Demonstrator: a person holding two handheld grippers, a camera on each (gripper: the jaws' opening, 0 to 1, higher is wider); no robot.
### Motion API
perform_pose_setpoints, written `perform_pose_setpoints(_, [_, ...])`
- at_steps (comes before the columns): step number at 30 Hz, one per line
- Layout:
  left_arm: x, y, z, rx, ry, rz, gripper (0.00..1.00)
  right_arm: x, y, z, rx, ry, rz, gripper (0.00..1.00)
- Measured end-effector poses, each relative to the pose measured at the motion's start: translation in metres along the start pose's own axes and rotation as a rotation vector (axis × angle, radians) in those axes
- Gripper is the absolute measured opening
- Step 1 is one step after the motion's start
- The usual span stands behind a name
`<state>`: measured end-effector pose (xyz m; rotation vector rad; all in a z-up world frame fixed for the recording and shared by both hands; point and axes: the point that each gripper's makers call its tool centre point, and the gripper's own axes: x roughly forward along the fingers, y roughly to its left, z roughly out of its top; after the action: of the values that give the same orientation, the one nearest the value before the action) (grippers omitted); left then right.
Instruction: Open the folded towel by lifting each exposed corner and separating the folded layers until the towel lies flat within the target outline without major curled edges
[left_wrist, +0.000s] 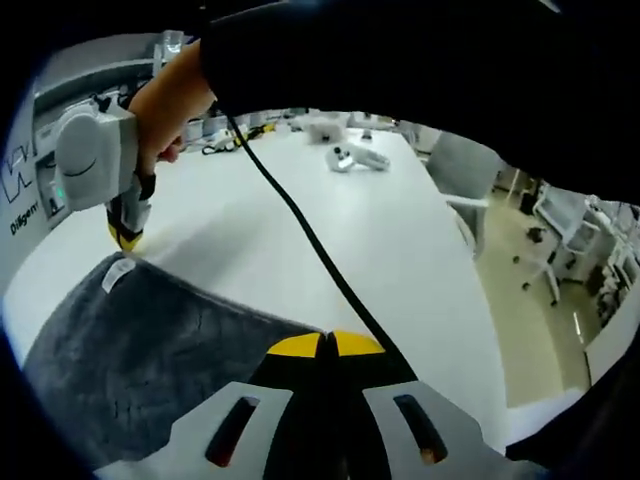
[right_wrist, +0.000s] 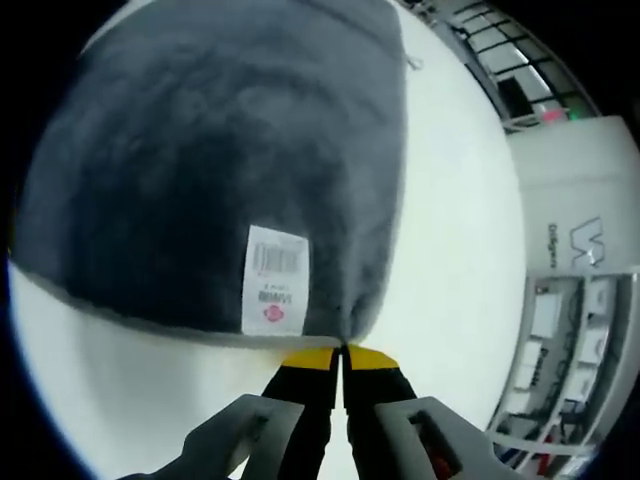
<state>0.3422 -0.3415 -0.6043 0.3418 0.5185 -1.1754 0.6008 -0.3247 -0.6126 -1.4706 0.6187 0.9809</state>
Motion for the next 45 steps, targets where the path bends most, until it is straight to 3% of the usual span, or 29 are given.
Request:
perform_pose_setpoints(9, [0.001,0.004,0.002,-0.005,-0.01,-0.018,0.04,0.001,-0.001,0.001,0.012,0.022,0.008,0.0])
perform_pose_setpoints(12, [0.001,0.0,0.002,-0.031,-0.008,-0.052,0.1,0.0,-0.001,0.002,0.015,0.029,0.004,0.0])
perform_pose_setpoints(14, [0.0,-0.007,0.003,-0.056,-0.007,-0.097,0.2,0.0,-0.001,0.002,0.016,0.034,-0.004,0.0])
perform_pose_setpoints(17, [-0.005,-0.008,0.005,-0.072,-0.023,-0.111,0.34,0.0,-0.001,0.002,0.027,0.04,-0.015,0.0])
perform_pose_setpoints(25, [-0.029,0.022,0.018,-0.072,-0.12,-0.037,0.87,-0.001,-0.003,0.002,0.053,0.034,-0.054,0.0])
perform_pose_setpoints(27, [-0.034,0.032,0.02,-0.083,-0.148,-0.006,0.95,0.0,-0.017,-0.001,0.036,0.035,-0.12,0.1])
perform_pose_setpoints(30, [-0.041,0.044,0.022,-0.09,-0.178,0.035,1.0,-0.015,-0.031,-0.004,0.085,0.016,-0.179,0.45])
perform_pose_setpoints(32, [-0.045,0.052,0.022,-0.098,-0.185,0.056,1.0,-0.027,-0.031,-0.002,0.149,-0.021,-0.171,0.74])
perform_pose_setpoints(34, [-0.05,0.058,0.026,-0.124,-0.217,0.068,1.0,-0.037,-0.027,-0.004,0.147,-0.034,-0.159,0.95])
perform_pose_setpoints(35, [-0.053,0.06,0.027,-0.136,-0.229,0.067,1.0,-0.041,-0.025,-0.007,0.151,-0.037,-0.166,1.0])
perform_pose_setpoints(38, [-0.064,0.063,0.033,-0.148,-0.261,0.061,1.0,-0.05,-0.019,-0.018,0.18,-0.003,-0.189,0.99])
perform_pose_setpoints(42, [-0.088,0.072,0.037,-0.139,-0.296,0.082,1.0,-0.067,-0.019,-0.032,0.362,0.02,-0.292,1.0])
perform_pose_setpoints(45, [-0.115,0.09,0.037,-0.112,-0.338,0.154,1.0,-0.082,-0.02,-0.026,0.531,-0.061,-0.355,1.0])
